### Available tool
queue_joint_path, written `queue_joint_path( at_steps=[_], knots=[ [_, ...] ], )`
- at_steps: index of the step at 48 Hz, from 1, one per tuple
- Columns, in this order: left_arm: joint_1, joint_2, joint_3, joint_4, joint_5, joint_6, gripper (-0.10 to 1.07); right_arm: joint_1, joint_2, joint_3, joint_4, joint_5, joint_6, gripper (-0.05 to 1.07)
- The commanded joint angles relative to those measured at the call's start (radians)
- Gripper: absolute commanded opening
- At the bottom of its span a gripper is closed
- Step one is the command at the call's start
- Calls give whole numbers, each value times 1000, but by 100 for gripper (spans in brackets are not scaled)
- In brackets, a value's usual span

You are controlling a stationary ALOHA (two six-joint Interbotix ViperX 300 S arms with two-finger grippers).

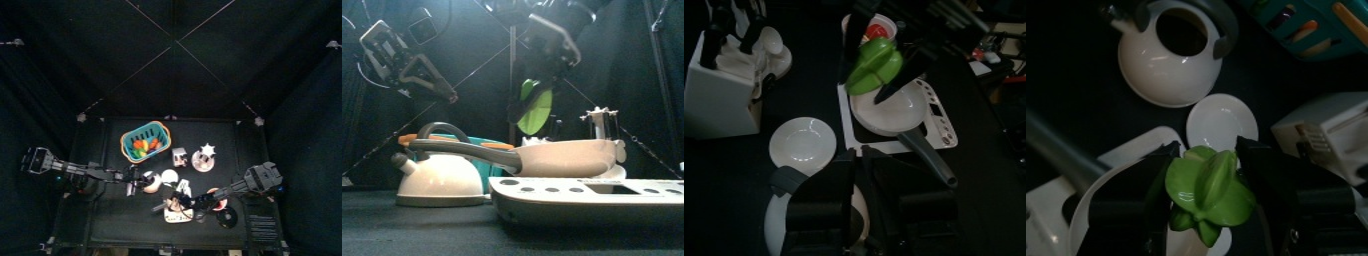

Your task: Place starfruit into small plate

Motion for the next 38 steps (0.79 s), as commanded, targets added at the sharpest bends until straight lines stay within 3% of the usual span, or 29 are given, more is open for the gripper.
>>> queue_joint_path(
  at_steps=[1, 28, 38],
  knots=[
    [2, -5, -9, -2, -5, 0, 59, -48, -6, -25, -6, -67, 3, 66],
    [2, -15, -6, -2, -5, 0, 59, -213, 35, 51, 48, -256, 5, 67],
    [2, -17, -2, -2, -5, 0, 59, -259, 66, 52, 110, -308, 2, 77]
  ],
)
